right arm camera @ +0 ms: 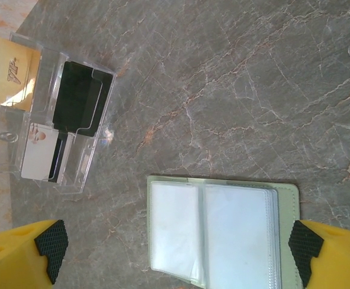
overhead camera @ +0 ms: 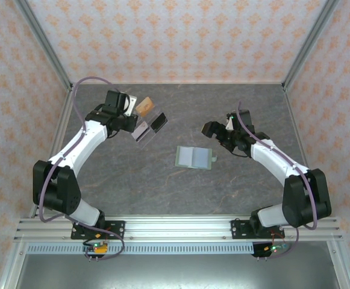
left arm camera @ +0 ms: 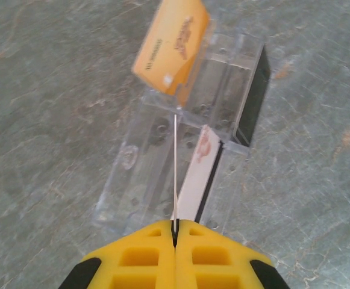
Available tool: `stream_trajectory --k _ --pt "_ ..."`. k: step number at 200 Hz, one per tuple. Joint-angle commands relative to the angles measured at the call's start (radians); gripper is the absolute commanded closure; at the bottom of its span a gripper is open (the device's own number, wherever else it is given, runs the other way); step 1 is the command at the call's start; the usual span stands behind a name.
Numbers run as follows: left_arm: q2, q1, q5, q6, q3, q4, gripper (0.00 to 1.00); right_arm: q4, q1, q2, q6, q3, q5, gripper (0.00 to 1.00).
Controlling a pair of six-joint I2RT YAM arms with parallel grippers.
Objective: Take the credit cards out of the card holder
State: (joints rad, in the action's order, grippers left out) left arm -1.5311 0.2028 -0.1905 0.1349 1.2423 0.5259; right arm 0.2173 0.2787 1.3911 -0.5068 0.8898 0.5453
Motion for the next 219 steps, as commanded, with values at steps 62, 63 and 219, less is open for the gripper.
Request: stream_trajectory --k 62,63,219 --pt "-0.091 0.004 -0.057 0.140 0.013 -0.040 1.00 -0.019 -0.003 0.018 -0.015 0.024 0.011 0.01" --pt "-0.091 0.004 -0.058 0.144 0.014 -0.040 1.00 -0.020 -0.003 0.018 -0.015 0.024 0.012 0.01" --pt "-0.196 0.001 -0.100 0.345 0.037 -0.074 1.00 -0.025 -0.003 0.057 -0.046 0.057 0.087 0.01"
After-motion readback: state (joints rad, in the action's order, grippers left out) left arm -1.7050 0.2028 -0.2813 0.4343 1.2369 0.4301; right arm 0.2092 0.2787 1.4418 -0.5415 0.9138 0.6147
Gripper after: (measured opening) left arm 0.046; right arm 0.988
